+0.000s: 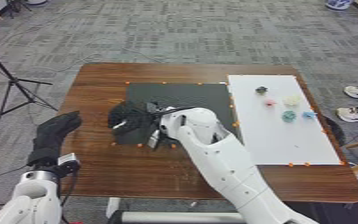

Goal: Arrange flowers

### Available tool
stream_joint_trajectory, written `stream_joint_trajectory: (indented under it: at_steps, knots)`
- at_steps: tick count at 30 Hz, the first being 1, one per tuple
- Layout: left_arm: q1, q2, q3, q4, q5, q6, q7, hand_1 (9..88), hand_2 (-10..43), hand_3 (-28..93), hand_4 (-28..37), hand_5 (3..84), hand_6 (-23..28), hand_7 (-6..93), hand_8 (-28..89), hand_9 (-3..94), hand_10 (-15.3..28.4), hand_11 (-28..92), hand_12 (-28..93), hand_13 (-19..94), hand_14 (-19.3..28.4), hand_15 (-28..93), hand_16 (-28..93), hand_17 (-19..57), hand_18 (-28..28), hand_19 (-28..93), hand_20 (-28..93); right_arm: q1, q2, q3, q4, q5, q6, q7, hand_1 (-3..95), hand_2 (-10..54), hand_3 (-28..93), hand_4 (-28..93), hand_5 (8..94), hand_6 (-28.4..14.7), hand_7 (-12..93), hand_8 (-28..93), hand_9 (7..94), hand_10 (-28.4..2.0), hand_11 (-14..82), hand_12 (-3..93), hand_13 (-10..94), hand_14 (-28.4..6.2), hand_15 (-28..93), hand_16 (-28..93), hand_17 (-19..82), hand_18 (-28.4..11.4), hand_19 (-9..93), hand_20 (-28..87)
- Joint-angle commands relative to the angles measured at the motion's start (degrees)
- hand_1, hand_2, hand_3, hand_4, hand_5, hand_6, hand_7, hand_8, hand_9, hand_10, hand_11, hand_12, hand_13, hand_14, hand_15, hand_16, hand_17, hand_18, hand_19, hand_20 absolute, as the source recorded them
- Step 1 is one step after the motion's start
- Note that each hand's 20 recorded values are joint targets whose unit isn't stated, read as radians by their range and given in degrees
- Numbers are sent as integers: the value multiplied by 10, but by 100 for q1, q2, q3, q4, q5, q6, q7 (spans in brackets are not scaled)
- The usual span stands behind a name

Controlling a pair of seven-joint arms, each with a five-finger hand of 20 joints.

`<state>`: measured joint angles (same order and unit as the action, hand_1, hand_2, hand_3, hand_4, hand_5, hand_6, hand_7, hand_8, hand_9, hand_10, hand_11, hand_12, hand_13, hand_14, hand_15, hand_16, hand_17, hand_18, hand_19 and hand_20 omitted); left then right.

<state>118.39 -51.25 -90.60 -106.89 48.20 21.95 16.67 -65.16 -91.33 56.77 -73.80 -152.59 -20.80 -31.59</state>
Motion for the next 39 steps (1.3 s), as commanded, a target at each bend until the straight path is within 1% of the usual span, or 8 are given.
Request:
stream_joint_trajectory:
  at_steps: [1,5,7,11,20,25,32,39]
  knots:
    - [-49,-70,53,-94,-60,61,62,252,38,740,-236,511,23,204,-79,494,127,200,135,404,157,167,-15,52,104,47,152,-135,-331,169,264,-638,-160,-124,295,74,743,-187,485,-3,308,-146,559,-98,95,98,695,-122,729,338,299,-251,792,603]
    - [-102,-64,91,-117,-64,-4,86,250,37,743,-237,510,23,205,-80,491,126,201,136,401,156,165,-12,46,106,47,149,-191,-394,217,286,-927,-95,-119,285,91,743,-187,481,-7,307,-145,542,-100,94,88,692,-125,732,331,298,-252,791,606]
    - [-122,-72,111,-137,-81,-3,108,250,37,743,-238,510,24,205,-80,491,126,201,136,400,156,164,-11,46,106,48,148,-183,-427,267,323,-1060,-101,-186,279,95,739,-187,478,-10,303,-146,538,-101,92,87,693,-127,734,329,297,-254,791,607]
    - [-118,-84,107,-169,-86,-32,117,249,37,744,-238,509,24,205,-79,491,126,202,137,399,156,165,-7,45,107,50,147,-137,-390,255,308,-1197,-246,-61,274,97,737,-185,477,-11,299,-144,534,-101,93,86,692,-128,737,325,297,-256,792,608]
    - [9,-88,-15,-240,-114,-87,143,248,36,744,-238,508,23,206,-80,492,126,205,138,399,155,165,-5,43,108,50,146,-15,-166,197,307,-1178,-458,190,260,98,734,-182,490,-15,288,-141,547,-111,96,87,696,-129,739,319,297,-260,795,610]
    - [100,-96,-67,-294,-125,-61,159,248,35,744,-237,507,22,206,-80,491,126,206,138,398,155,165,-4,43,109,50,146,15,59,65,197,-997,-557,305,256,98,728,-180,501,-18,281,-138,562,-116,97,89,697,-130,739,318,300,-261,799,610]
    - [15,-68,-22,-301,-117,-35,113,249,34,744,-237,507,23,205,-80,491,126,205,138,397,154,164,-3,42,109,50,145,46,204,-43,104,-752,-588,457,251,97,727,-177,504,-19,276,-133,565,-118,96,91,698,-130,739,318,299,-262,799,610]
    - [-92,-67,71,-270,-95,-51,65,248,33,744,-237,507,23,204,-80,491,126,205,138,398,155,167,-2,42,109,51,145,85,257,-172,17,-383,-461,501,247,94,725,-175,506,-19,274,-133,568,-117,97,91,698,-131,738,318,299,-264,800,612]
